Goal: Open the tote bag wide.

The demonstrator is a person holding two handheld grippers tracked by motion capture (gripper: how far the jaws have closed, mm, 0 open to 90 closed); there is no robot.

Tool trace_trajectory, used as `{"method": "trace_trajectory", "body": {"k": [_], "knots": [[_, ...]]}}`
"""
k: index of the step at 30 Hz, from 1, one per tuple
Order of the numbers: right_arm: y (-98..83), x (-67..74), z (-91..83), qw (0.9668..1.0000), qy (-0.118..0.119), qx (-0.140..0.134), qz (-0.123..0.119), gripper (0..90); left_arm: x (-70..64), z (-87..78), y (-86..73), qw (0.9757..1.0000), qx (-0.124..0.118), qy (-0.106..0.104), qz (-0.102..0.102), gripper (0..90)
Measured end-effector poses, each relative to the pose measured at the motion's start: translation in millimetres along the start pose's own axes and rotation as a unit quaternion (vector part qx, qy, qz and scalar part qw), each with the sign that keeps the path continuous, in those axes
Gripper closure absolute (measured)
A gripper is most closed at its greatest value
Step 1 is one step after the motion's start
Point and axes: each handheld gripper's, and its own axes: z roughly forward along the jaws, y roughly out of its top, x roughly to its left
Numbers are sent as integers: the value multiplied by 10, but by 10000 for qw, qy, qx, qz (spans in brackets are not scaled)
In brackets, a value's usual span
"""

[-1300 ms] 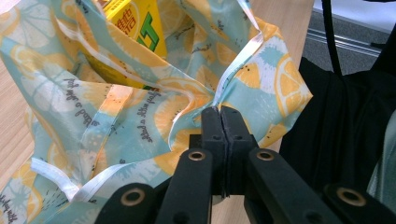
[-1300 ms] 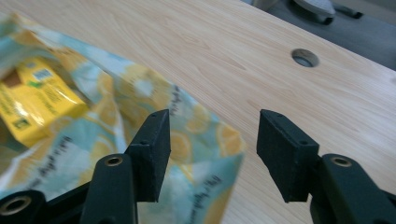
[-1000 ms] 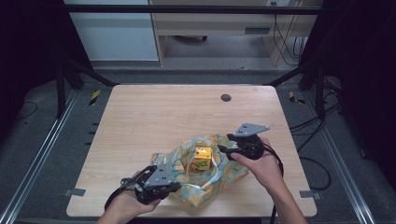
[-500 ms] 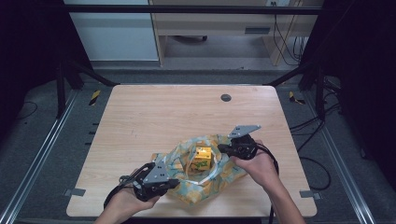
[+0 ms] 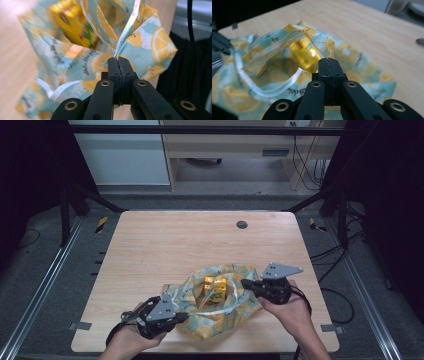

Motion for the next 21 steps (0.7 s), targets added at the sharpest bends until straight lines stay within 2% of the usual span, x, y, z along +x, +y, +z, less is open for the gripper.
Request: {"method": "trace_trajectory", "body": {"k": [4, 6, 8, 10, 14, 19, 21], "knots": [[-212, 141, 37, 9990, 150, 404, -84, 900, -39, 121, -113, 9998, 172, -26, -17, 896], [-263, 177, 75, 9982, 205, 550, -126, 900, -48, 165, -146, 9998, 174, -24, -77, 896], [-275, 200, 113, 9975, 275, 627, -196, 895, -59, 191, -162, 9997, 231, -13, -37, 896], [-242, 195, 132, 9974, 390, 574, -182, 819, -73, 203, -174, 9996, 295, 6, 9, 896], [-118, 163, 144, 9980, 314, 505, -203, 621, -77, 222, -209, 9995, 327, 14, 18, 896], [62, 11, 107, 9995, 33, 282, -141, 510, -85, 268, -269, 9993, 366, 23, -9, 896], [125, -93, 114, 9998, -93, 160, -15, 497, -99, 288, -285, 9991, 414, 52, 26, 896]]}}
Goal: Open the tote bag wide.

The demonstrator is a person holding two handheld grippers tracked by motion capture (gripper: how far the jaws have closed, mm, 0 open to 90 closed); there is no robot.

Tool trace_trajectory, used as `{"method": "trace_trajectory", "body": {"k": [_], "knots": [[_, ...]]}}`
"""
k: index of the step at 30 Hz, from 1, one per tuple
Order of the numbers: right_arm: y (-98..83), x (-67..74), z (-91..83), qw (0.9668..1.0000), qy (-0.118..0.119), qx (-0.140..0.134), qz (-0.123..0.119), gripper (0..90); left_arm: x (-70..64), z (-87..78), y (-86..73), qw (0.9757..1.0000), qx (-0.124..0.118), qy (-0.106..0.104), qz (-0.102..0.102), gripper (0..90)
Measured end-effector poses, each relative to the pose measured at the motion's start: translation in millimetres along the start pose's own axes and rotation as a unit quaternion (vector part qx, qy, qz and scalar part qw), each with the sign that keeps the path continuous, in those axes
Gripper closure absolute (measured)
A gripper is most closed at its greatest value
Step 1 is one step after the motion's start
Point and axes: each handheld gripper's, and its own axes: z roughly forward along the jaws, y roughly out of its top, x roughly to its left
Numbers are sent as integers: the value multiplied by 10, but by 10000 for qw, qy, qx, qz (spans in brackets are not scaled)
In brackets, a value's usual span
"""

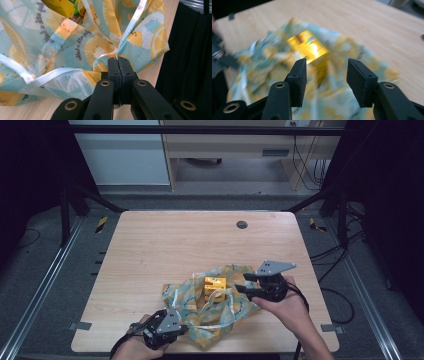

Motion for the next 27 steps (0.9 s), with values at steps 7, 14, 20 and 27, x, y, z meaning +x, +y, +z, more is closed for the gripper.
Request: {"method": "trace_trajectory", "body": {"k": [7, 14, 20, 27], "knots": [[95, -355, 212, 9978, -616, 114, 201, 433, -13, 19, -28, 10000, 46, 30, 52, 896], [24, -523, 472, 9956, -698, 586, 197, 368, -8, 39, -46, 9999, 61, 106, 43, 895], [-61, -550, 556, 9942, -502, 906, 300, 510, 6, 58, -61, 9995, 179, 222, 154, 895], [-185, -511, 471, 9944, -462, 921, 218, 764, 52, 50, -95, 9989, 234, 365, 161, 895]]}}
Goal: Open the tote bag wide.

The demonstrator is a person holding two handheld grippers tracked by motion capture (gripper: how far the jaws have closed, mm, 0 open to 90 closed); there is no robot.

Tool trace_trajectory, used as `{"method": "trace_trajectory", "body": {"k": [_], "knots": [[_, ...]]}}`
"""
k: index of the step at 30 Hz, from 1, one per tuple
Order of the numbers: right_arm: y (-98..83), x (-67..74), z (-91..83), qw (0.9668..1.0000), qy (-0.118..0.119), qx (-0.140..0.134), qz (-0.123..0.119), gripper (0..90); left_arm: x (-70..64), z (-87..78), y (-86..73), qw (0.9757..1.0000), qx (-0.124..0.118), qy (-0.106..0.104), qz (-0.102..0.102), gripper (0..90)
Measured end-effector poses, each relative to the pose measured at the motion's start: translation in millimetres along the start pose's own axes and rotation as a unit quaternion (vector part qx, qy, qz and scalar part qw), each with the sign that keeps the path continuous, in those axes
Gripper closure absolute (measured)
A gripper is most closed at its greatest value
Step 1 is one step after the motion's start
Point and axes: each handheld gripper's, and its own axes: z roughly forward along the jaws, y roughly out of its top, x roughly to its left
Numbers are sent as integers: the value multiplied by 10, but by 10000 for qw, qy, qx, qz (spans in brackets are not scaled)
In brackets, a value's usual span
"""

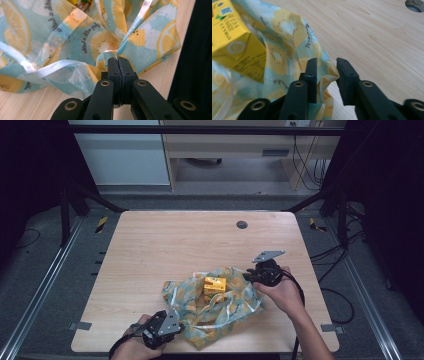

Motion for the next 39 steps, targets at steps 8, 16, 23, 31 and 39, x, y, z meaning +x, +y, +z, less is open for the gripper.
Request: {"method": "trace_trajectory", "body": {"k": [8, 16, 23, 31, 39], "knots": [[-152, 71, -101, 9998, -12, -174, -75, 881, 69, -2, -50, 9997, 57, 214, -62, 896], [-302, 78, -57, 9998, -98, -181, -29, 900, 146, 4, -103, 9991, 135, 370, -143, 896], [-419, 38, 50, 9999, -135, -46, 93, 900, 215, 8, -143, 9983, 168, 511, -245, 896], [-459, -4, 171, 9994, -225, 243, 135, 900, 273, 10, -171, 9972, 193, 624, -357, 897], [-394, -111, 287, 9982, -425, 417, 69, 900, 268, 22, -145, 9973, 225, 606, -343, 898]]}}
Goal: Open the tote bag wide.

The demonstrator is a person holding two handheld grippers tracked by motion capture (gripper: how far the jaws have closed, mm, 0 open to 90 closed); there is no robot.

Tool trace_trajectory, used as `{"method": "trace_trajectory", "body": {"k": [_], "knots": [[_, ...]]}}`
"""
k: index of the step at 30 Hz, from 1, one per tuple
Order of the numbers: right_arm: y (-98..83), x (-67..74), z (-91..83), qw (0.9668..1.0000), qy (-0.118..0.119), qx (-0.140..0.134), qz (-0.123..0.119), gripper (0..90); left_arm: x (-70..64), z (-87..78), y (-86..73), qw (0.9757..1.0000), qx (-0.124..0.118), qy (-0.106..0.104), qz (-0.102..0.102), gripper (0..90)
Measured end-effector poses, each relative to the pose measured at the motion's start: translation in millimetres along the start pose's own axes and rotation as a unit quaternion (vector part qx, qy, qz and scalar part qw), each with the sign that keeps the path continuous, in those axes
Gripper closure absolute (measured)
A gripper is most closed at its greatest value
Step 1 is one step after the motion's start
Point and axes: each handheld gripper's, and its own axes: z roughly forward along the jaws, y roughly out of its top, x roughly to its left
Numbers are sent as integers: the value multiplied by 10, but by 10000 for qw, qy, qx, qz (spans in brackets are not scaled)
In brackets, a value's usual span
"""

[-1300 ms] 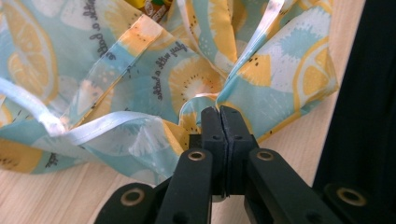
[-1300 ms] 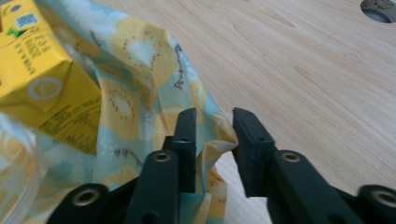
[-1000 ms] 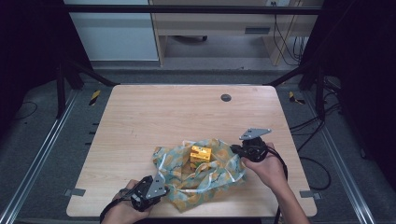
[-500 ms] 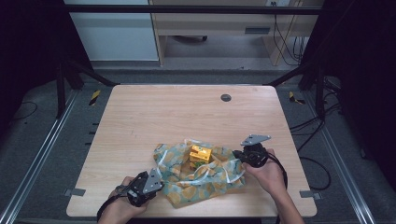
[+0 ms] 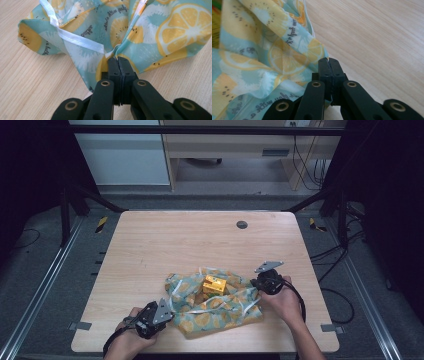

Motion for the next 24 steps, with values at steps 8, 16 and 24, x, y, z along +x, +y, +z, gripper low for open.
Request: {"method": "trace_trajectory", "body": {"k": [8, 16, 24], "knots": [[167, -85, 160, 9997, -186, 156, -97, 900, -11, 16, 18, 10000, -9, -39, -22, 899], [282, -179, 291, 9993, -276, 219, -87, 900, -61, 26, 43, 9999, -1, -128, 17, 899], [401, -237, 363, 9987, -396, 268, -153, 900, -99, 51, 79, 9997, -53, -225, 4, 899]]}}
